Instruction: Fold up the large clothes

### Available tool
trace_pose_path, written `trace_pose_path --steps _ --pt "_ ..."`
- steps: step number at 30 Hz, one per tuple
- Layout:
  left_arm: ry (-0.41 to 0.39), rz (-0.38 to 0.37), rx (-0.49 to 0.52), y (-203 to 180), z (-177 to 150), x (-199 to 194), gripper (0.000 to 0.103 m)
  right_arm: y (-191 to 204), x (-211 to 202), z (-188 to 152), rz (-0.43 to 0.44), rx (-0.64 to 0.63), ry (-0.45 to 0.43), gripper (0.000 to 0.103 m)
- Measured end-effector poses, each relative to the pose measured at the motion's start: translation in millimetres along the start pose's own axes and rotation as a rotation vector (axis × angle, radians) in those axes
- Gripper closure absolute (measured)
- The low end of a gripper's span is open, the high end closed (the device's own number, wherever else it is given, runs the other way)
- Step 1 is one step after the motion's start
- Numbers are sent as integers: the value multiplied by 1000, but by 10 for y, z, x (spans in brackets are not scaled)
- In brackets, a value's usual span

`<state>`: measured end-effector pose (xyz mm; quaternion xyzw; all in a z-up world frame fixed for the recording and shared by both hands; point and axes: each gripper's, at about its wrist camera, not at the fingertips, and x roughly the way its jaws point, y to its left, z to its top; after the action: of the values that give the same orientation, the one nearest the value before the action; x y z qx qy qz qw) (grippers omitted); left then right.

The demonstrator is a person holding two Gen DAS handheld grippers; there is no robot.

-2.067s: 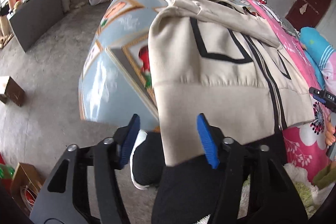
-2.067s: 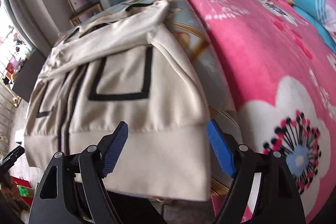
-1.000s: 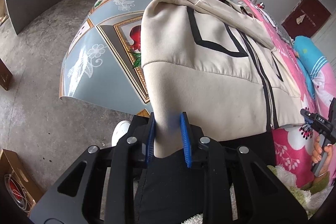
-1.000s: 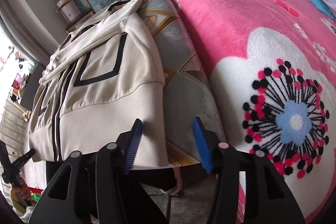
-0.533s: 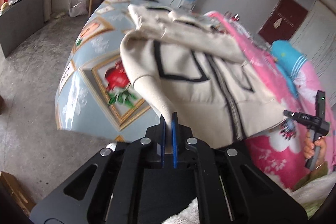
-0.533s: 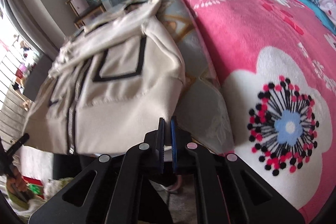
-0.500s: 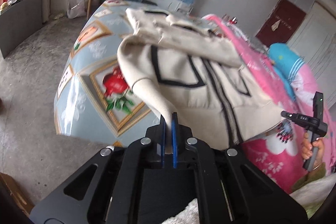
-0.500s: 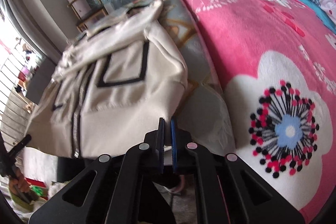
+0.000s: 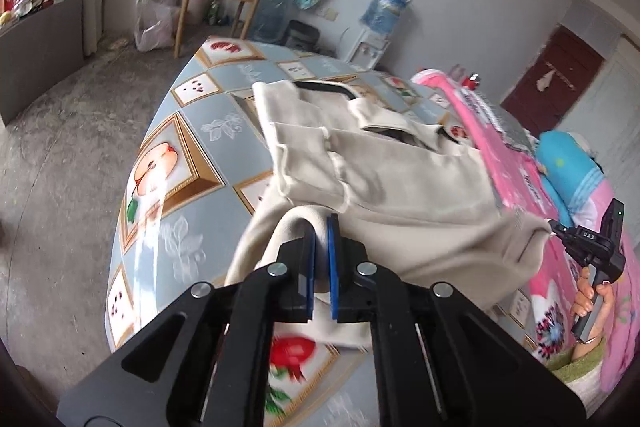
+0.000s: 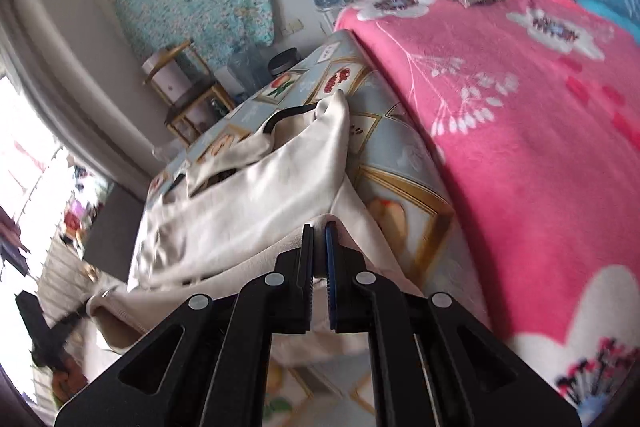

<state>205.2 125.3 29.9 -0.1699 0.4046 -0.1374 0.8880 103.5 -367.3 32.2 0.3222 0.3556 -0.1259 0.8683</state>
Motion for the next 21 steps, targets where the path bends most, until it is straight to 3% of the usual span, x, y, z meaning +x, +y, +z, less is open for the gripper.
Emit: trace_pose_path --steps 5,7,8,9,14,18,21 --pt "84 6 -107 204 63 396 88 -248 524 80 -29 91 64 81" --pt "39 31 -118 249 -6 293 74 -312 499 43 -14 112 60 65" --pt "15 58 -113 268 -37 224 62 -340 431 -1 2 120 44 59" --pt "-10 73 -111 295 -72 132 61 -359 381 -20 9 120 35 54" --pt "-2 24 -120 342 -318 -235 60 -408 21 -256 12 100 42 50" --pt "62 -106 -140 223 -630 -279 37 -484 -107 -575 -17 109 123 50" --pt "115 -153 -185 176 -825 -124 37 -576 -74 -808 -53 141 195 50"
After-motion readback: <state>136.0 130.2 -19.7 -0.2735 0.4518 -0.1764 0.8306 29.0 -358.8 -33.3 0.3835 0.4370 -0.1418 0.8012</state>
